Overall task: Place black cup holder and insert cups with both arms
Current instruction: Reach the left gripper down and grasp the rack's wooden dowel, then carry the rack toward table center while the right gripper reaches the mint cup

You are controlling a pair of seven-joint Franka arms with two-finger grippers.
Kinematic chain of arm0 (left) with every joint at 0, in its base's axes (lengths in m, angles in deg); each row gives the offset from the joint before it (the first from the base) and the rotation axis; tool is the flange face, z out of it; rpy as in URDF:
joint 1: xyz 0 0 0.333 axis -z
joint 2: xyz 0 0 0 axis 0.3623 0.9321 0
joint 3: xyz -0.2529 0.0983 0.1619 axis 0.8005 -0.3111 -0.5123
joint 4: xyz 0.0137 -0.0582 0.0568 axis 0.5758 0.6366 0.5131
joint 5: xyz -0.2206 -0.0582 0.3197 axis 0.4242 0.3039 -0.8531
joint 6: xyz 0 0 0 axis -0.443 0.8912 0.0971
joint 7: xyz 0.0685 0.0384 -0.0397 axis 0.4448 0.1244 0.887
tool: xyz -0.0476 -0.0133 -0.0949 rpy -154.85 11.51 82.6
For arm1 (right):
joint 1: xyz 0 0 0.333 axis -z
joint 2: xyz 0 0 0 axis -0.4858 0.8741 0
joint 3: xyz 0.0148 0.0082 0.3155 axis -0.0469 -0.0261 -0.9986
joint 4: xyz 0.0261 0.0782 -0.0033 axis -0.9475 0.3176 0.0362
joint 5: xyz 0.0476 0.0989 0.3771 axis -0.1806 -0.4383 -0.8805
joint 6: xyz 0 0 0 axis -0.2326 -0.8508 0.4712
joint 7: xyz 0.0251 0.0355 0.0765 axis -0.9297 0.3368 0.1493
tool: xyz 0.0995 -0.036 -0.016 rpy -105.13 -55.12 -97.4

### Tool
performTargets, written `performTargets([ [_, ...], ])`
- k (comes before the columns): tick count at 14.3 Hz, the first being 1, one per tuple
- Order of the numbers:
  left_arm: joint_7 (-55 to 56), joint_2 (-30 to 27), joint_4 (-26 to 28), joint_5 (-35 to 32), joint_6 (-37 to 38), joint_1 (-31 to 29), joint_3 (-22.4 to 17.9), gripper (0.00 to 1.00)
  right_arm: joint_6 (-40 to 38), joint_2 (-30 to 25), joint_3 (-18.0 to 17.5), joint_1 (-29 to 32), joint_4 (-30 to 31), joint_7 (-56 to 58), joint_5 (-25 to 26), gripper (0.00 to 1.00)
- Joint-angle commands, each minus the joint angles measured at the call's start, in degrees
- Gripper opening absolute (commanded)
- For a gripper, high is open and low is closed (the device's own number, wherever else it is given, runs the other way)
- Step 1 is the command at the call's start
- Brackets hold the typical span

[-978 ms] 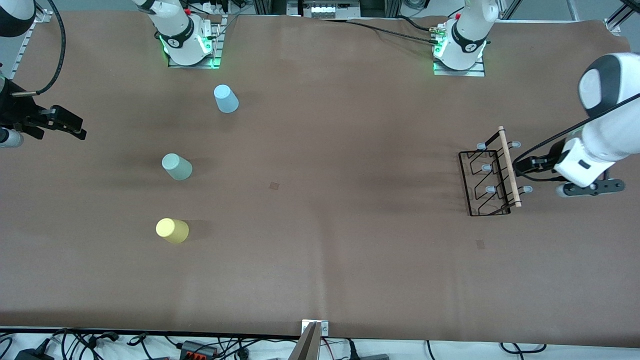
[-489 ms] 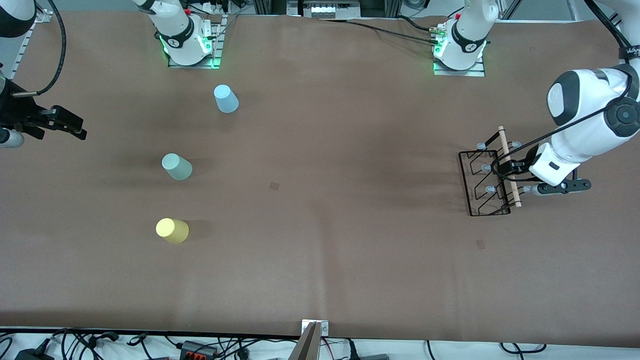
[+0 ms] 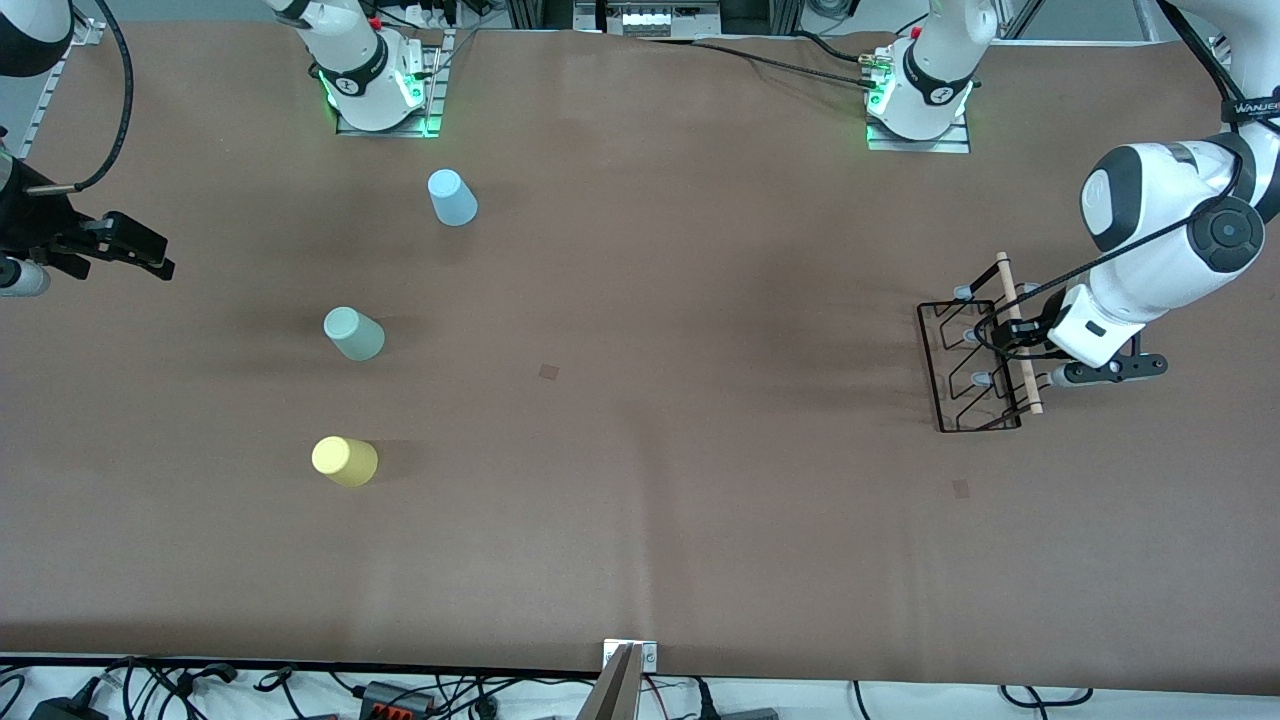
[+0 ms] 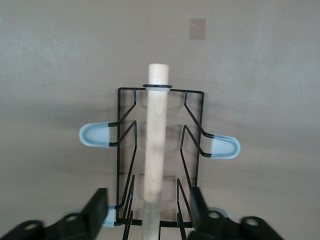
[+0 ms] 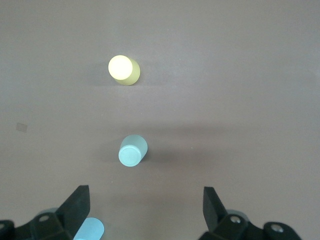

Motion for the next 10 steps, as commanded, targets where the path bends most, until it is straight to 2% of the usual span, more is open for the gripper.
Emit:
performTargets([
  [1,-0.5,-1.7,1.6,0.0,-0.8,-0.9,0.4,0.49,0.5,-0.4,-0.3,0.2,0.7,0.3,0.3,1.00],
  [2,-0.5,-1.7,1.9,0.0,-0.8,-1.1,0.4,0.43,0.6,-0.4,-0.3,0.2,0.7,0.3,0.3,1.00],
  [5,-0.5,-1.8,2.2,0.0,-0.9,-1.4,0.5,0.33,0.6,-0.4,-0.3,0.2,0.7,0.3,0.3,1.00],
  [10,-0.5,-2.5,2.9,0.0,0.4,-1.4,0.6,0.06,0.5,0.1,-0.3,0.2,0.6,0.3,0.3,1.00],
])
